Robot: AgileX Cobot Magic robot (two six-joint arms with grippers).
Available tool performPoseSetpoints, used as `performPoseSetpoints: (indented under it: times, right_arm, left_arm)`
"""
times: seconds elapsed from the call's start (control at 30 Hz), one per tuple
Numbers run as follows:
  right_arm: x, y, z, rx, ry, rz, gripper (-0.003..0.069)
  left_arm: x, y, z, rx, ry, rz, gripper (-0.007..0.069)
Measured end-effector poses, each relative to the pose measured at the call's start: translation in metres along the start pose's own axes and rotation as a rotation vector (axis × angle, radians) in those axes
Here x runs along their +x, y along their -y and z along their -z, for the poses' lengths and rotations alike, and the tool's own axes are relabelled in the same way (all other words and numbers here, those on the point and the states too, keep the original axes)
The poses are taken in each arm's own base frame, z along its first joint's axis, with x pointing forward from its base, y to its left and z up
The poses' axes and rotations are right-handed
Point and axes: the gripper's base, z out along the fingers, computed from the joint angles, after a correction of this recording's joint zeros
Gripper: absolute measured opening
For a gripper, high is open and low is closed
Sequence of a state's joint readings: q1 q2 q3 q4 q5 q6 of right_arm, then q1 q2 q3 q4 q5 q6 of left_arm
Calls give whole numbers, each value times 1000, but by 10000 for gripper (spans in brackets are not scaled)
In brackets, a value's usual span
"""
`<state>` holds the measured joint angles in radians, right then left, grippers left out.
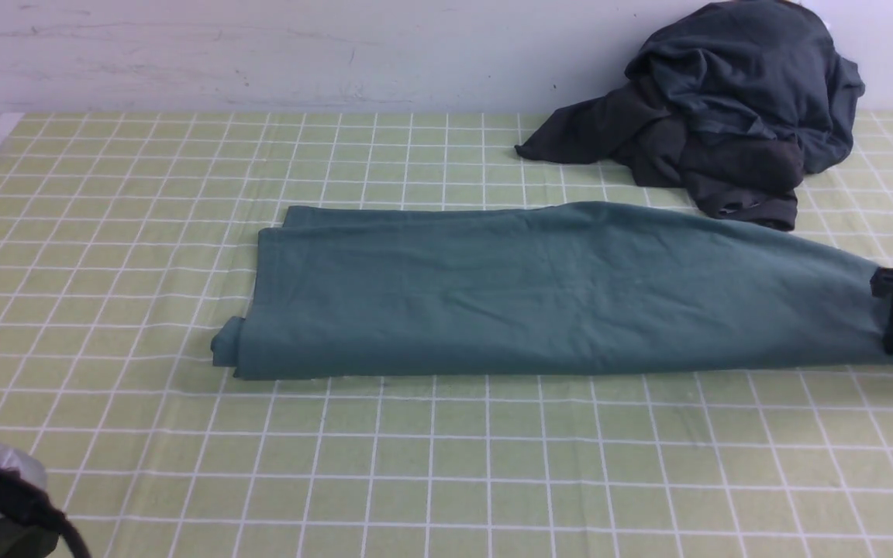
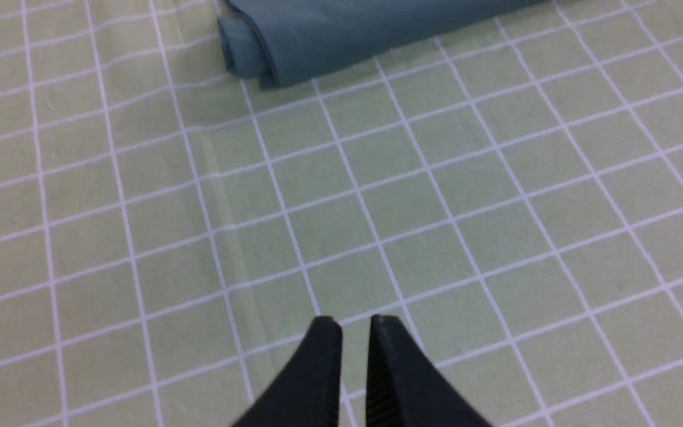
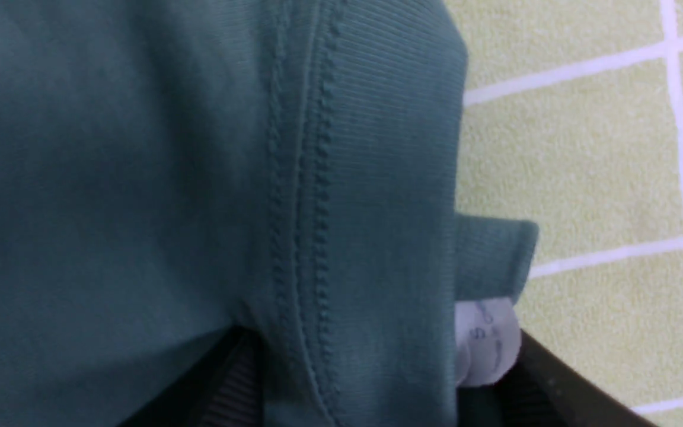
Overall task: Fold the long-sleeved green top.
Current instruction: Use the right arm to clamp the right edge of the fabric, then use the right arm to drag the right edge of the fabric to the left and folds it over the left edge
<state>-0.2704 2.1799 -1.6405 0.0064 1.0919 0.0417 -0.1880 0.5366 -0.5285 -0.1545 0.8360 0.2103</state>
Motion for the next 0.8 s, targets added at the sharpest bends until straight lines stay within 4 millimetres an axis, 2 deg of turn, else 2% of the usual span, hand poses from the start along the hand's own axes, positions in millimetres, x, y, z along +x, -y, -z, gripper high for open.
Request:
performPoseSetpoints:
  times: [0.07,0.1,0.17,0.23,0.27,0.3,0.4,0.43,0.47,0.5,0.53,0.57,0.6,0.63,0.7,0.77,0.8]
  right_arm:
    - [0,0,0,-3,7,24,363]
    - [-1,0,0,-3,12,48,295]
    - [-1,0,2,5,16,85,208]
    - [0,3,10,13,30,110,91]
    - [0,5,18,21,47,113,59]
    - [0,8,29,34,73,115,33]
    - [0,17,75,85,182,119,24]
    - [0,17,79,87,193,118,24]
    - [2,17,111,93,273,117,24]
    - [3,16,119,90,294,117,24]
    - [5,11,140,77,347,119,24]
    - [10,-5,172,38,433,143,24]
    - [11,-7,175,31,439,146,24]
    - [20,-37,204,-39,520,205,24]
    - [31,-75,225,-132,588,277,24]
    - [47,-127,239,-262,645,368,23]
    - [51,-136,240,-286,646,385,23]
  left_arm:
    - [-3,-2,-9,1,-35,4,51]
    - [-5,-3,-16,2,-60,8,51]
    - [-7,-4,-23,3,-85,12,51]
    - [-8,-5,-31,4,-120,16,51]
    - [-9,-6,-34,4,-130,17,51]
    - [-9,-6,-37,5,-142,18,51]
    - [-11,-7,-41,6,-138,25,51]
    - [-11,-7,-41,5,-136,25,51]
    - [-12,-6,-41,12,-130,35,51]
    - [-12,-6,-41,13,-128,37,51]
    - [-13,-6,-41,18,-125,43,51]
    - [-13,-5,-42,23,-121,51,51]
    - [-13,-5,-42,23,-120,51,51]
    - [-13,-5,-42,26,-118,55,51]
    - [-13,-5,-42,26,-118,55,51]
    - [-13,-5,-42,28,-118,57,51]
    - [-13,-5,-42,27,-117,57,51]
